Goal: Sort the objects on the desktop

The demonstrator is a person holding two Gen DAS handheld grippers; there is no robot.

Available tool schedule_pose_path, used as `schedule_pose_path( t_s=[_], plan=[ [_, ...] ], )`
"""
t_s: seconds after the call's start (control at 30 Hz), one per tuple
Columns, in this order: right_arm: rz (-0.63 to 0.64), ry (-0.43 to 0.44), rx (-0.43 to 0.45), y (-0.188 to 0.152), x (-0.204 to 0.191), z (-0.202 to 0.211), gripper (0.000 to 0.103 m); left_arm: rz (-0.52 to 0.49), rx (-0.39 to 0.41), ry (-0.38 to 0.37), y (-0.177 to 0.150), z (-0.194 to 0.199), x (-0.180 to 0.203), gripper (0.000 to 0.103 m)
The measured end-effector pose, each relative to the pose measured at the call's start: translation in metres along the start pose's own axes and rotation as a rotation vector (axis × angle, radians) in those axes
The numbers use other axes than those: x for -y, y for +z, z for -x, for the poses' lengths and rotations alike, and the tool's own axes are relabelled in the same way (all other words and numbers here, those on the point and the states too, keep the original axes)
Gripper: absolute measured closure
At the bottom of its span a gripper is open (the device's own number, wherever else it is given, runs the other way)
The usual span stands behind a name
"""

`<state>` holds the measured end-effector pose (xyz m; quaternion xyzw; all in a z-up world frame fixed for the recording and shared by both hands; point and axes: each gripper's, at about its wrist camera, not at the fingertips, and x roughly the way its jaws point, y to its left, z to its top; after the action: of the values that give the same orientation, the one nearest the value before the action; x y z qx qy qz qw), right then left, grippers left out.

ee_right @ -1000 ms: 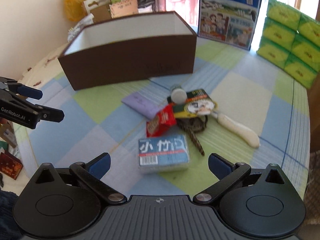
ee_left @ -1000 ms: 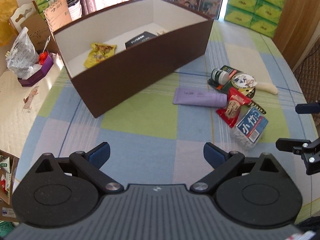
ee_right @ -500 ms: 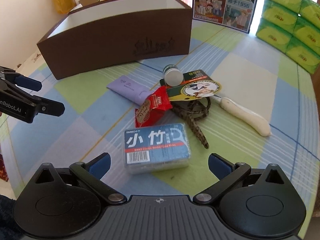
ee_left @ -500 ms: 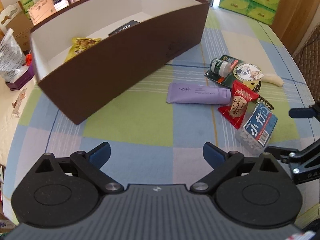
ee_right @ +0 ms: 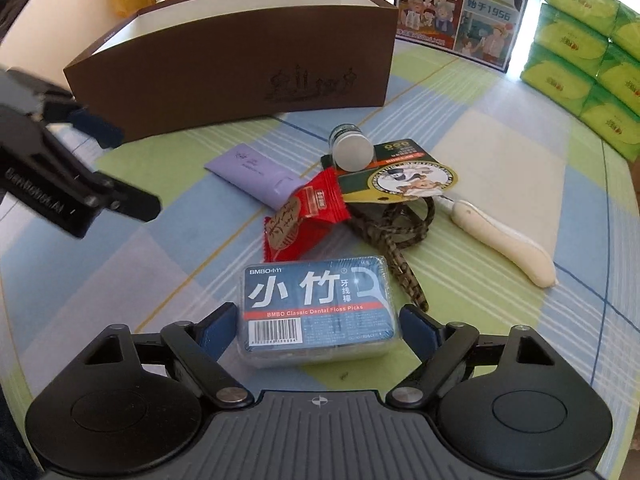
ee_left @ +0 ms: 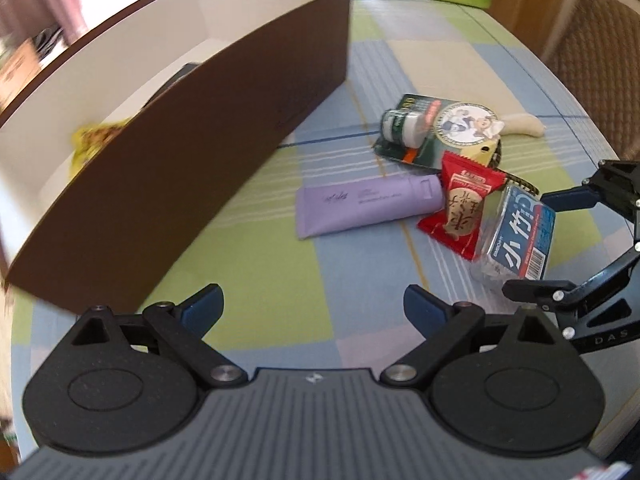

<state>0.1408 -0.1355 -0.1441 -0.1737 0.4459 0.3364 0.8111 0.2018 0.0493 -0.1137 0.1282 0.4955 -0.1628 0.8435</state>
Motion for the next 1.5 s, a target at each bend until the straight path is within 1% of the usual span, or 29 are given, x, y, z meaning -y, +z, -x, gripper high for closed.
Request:
schedule_pose_path(
  t_s=[0.17,0.23,0.27,0.33,0.37,0.4,0.47,0.57,0.67,0.73,0.77,0.87,0.97,1.03,1.1,1.17,1.27,1.33,1.5],
  plan=[
    [-0.037,-0.022,-0.022,-0.012,0.009,0.011,0.019,-0.141,0.017,-0.054,0.020,-0.011,0.005,0.008],
    [-0.075,-0.045,-0.031,-0.019,0.016,0.017,0.019,-0.208,0.027,-0.069,0.029,-0.016,0.009,0.009],
    [-0.095,-0.057,-0.034,-0.023,0.021,0.020,0.019,-0.244,0.031,-0.078,0.033,-0.019,0.012,0.012],
    [-0.144,-0.082,-0.045,-0.030,0.030,0.027,0.019,-0.309,0.039,-0.102,0.040,-0.024,0.017,0.013],
    [-0.168,-0.092,-0.048,-0.034,0.035,0.030,0.019,-0.342,0.040,-0.112,0.044,-0.027,0.020,0.015],
    [-0.195,-0.110,-0.050,-0.038,0.039,0.034,0.019,-0.374,0.041,-0.122,0.047,-0.030,0.023,0.021],
    [-0.240,-0.139,-0.054,-0.046,0.047,0.041,0.019,-0.445,0.043,-0.151,0.052,-0.036,0.029,0.027],
    [-0.308,-0.182,-0.058,-0.058,0.060,0.052,0.019,-0.541,0.041,-0.185,0.056,-0.044,0.037,0.033],
    [-0.368,-0.209,-0.055,-0.068,0.070,0.060,0.019,-0.606,0.019,-0.202,0.060,-0.055,0.041,0.040],
    [-0.394,-0.223,-0.055,-0.071,0.073,0.064,0.019,-0.626,-0.002,-0.220,0.062,-0.062,0.042,0.046],
    [-0.401,-0.228,-0.055,-0.073,0.075,0.066,0.019,-0.630,-0.016,-0.230,0.062,-0.065,0.042,0.050],
    [-0.413,-0.238,-0.053,-0.075,0.076,0.068,0.019,-0.618,-0.028,-0.258,0.061,-0.064,0.042,0.063],
    [-0.412,-0.240,-0.049,-0.076,0.076,0.069,0.019,-0.535,-0.066,-0.256,0.056,-0.060,0.040,0.073],
    [-0.411,-0.241,-0.047,-0.077,0.076,0.069,0.019,-0.432,-0.106,-0.265,0.049,-0.056,0.036,0.074],
    [-0.410,-0.241,-0.043,-0.077,0.077,0.070,0.019,-0.346,-0.125,-0.265,0.040,-0.051,0.033,0.073],
    [-0.403,-0.242,-0.043,-0.077,0.076,0.068,0.019,-0.290,-0.120,-0.243,0.030,-0.046,0.032,0.073],
    [-0.381,-0.251,-0.041,-0.076,0.074,0.067,0.019,-0.191,-0.111,-0.229,0.027,-0.044,0.028,0.073],
    [-0.380,-0.251,-0.047,-0.076,0.075,0.066,0.019,-0.168,-0.099,-0.228,0.029,-0.045,0.028,0.073],
    [-0.385,-0.256,-0.043,-0.075,0.076,0.065,0.019,-0.226,-0.075,-0.191,0.039,-0.051,0.039,0.071]
  ],
)
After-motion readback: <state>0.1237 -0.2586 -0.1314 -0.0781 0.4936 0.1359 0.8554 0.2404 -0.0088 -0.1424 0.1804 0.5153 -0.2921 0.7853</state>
